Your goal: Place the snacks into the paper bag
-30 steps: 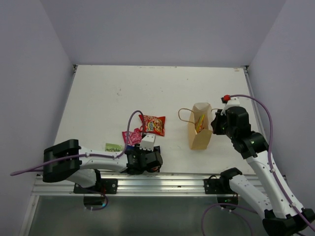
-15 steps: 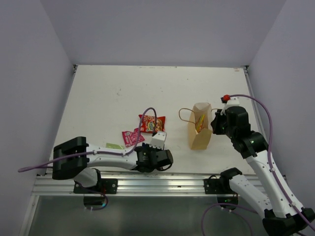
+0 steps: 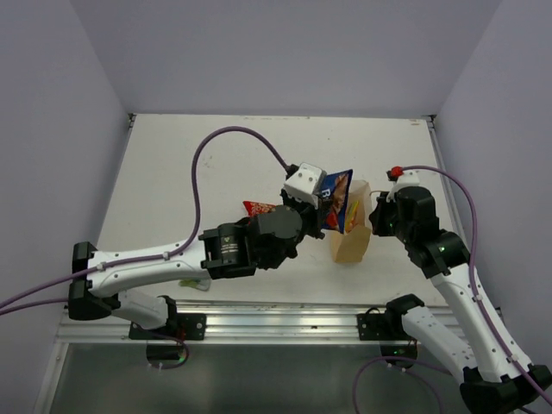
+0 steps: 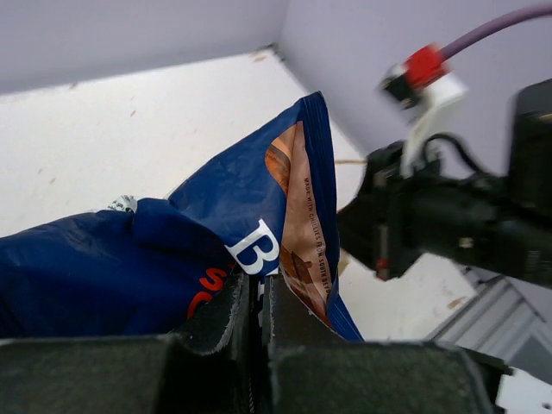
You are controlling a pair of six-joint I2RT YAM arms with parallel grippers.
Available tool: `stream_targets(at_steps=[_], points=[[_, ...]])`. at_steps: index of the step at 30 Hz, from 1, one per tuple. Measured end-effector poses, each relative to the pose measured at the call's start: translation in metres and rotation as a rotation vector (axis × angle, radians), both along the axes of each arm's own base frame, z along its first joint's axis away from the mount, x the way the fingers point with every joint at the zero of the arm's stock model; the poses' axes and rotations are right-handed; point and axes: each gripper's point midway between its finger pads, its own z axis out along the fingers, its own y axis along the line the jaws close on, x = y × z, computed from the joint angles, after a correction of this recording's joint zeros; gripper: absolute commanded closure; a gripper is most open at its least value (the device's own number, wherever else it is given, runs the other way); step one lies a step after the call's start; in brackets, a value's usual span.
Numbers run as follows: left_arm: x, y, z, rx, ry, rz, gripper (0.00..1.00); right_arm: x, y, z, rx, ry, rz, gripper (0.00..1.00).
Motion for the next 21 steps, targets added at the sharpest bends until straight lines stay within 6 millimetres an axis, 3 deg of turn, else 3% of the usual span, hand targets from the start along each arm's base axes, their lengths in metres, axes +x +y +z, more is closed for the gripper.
stream_targets(at_steps=[4, 7, 12, 16, 21], points=[[-0.017, -0.023, 0.054, -0.160, -0.110, -0.223, 1.00, 0.000, 0.000, 0.000, 0.001, 0.000, 0.003, 1.00], [-0.022, -0.036, 0.075, -0.296, -0.168, -0.421, 1.00, 0.000, 0.000, 0.000, 0.001, 0.000, 0.003, 1.00], [0.014, -0.038, 0.072, -0.435, -0.189, -0.606, 1.00, 0.000, 0.000, 0.000, 0.001, 0.000, 0.003, 1.00], [0.024, -0.053, 0.066, -0.585, -0.145, -0.809, 1.00, 0.000, 0.002, 0.000, 0.004, 0.002, 0.008, 1.00], [0.031, -0.069, 0.023, -0.714, 0.043, -0.988, 1.00, -0.001, 0.002, 0.000, 0.005, 0.001, 0.009, 1.00]])
